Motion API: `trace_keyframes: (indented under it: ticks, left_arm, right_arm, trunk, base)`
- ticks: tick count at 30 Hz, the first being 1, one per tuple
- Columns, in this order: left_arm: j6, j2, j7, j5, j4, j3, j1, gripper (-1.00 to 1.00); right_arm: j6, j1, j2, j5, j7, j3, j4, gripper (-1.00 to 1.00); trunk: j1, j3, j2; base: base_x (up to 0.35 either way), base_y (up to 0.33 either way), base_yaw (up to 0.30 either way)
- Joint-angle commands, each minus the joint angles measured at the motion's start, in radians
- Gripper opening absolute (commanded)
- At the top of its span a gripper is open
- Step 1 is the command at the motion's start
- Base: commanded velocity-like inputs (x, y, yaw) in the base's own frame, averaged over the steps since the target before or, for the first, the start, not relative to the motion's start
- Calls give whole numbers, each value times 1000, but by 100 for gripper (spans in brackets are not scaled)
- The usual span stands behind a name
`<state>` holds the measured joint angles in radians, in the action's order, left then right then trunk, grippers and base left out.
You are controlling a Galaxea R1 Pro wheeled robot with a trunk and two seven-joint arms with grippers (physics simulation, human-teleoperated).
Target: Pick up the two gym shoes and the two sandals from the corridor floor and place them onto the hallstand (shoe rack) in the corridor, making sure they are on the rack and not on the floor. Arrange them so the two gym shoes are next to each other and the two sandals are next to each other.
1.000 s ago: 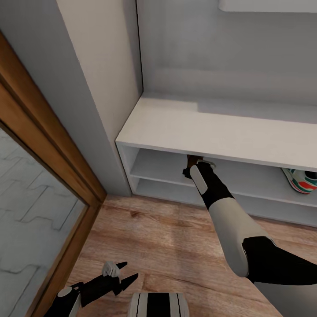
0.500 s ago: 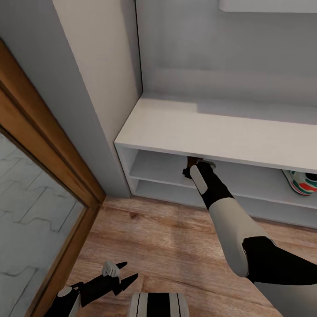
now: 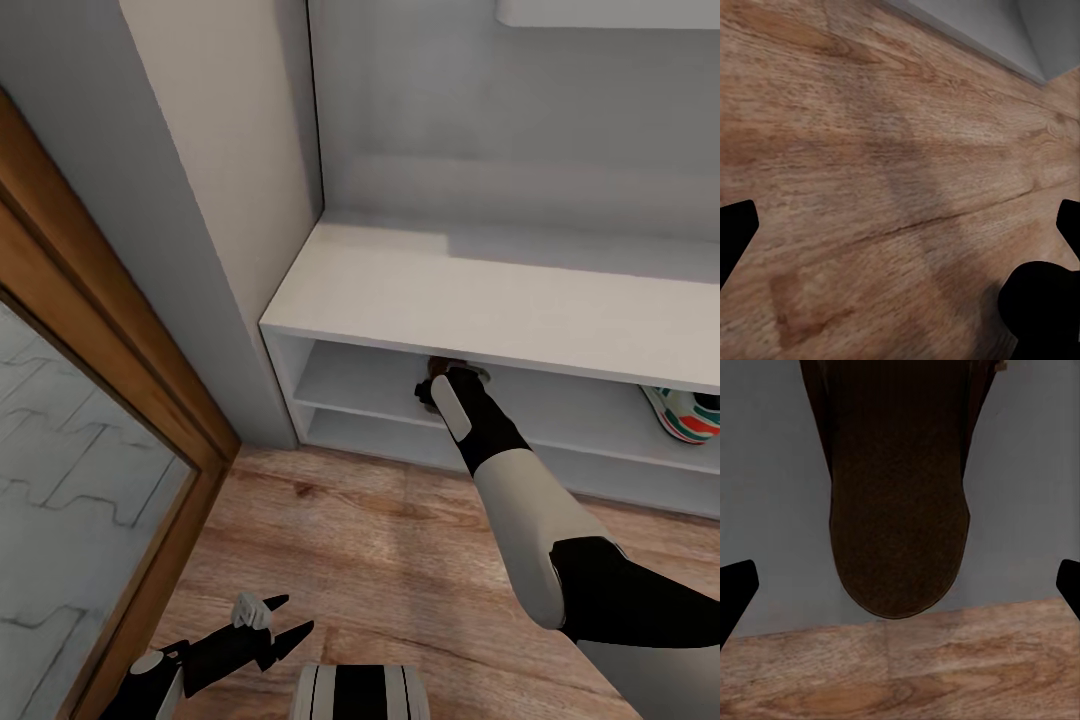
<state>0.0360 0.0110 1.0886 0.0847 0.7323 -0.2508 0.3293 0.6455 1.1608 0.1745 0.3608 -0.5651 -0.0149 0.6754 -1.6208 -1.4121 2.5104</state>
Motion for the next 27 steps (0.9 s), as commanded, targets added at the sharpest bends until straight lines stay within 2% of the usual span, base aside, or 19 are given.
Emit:
trace_keyframes:
  ticks: [1, 12, 27]
  left_arm:
    - [4, -1, 5, 9, 1, -5, 1, 100]
    - [4, 0, 5, 9, 1, -5, 1, 100]
    - [4, 0, 5, 9, 1, -5, 1, 100]
  right_arm:
    - [2, 0, 0, 9, -9, -1, 1, 100]
    - [2, 0, 0, 9, -9, -1, 0, 100]
    - [2, 0, 0, 9, -9, -3, -4, 100]
  trunk:
    - [0, -1, 0]
    - [0, -1, 0]
    - [0, -1, 0]
  base:
    - [0, 0, 0]
    - [-19, 0, 0]
    - [-315, 0, 0]
